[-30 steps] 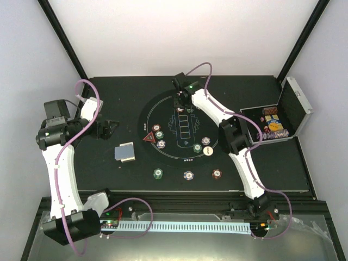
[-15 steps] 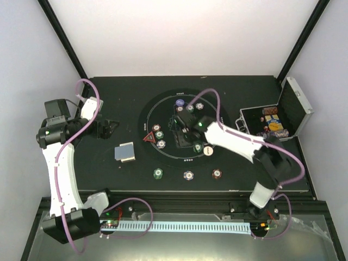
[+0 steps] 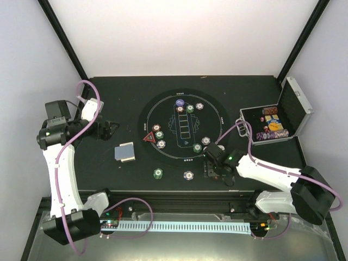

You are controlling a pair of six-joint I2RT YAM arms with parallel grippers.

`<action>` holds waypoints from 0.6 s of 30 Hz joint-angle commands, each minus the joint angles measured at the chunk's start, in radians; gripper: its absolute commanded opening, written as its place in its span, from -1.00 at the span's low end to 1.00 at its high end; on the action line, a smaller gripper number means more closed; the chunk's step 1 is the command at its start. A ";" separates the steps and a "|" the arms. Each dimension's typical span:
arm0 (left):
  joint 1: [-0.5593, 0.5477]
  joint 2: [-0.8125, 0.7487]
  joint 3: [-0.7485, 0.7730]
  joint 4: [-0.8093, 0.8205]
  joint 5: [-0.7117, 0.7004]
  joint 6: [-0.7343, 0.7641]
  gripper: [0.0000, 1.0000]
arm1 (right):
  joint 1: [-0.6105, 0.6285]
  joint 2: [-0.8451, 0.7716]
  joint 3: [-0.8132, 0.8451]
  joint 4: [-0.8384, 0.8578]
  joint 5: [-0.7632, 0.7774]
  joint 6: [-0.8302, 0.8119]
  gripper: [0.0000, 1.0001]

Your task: Distribute texas hold em gaming equipment

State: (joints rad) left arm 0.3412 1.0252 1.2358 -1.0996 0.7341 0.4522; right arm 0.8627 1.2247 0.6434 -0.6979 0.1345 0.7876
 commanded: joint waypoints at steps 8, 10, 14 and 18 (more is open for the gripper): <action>0.004 -0.020 0.023 -0.016 0.019 -0.006 0.98 | 0.005 0.110 -0.059 0.081 0.037 0.058 0.44; 0.004 -0.020 0.026 -0.019 0.017 -0.006 0.98 | 0.005 0.118 -0.060 0.089 0.037 0.059 0.37; 0.004 -0.018 0.035 -0.022 0.017 -0.007 0.98 | 0.004 0.127 -0.060 0.085 0.041 0.057 0.25; 0.005 -0.016 0.040 -0.022 0.019 -0.008 0.98 | 0.005 0.112 -0.062 0.059 0.044 0.060 0.20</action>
State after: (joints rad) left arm 0.3412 1.0183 1.2373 -1.1027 0.7341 0.4519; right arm 0.8635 1.3277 0.5930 -0.6552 0.1848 0.8291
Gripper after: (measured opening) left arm 0.989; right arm 0.607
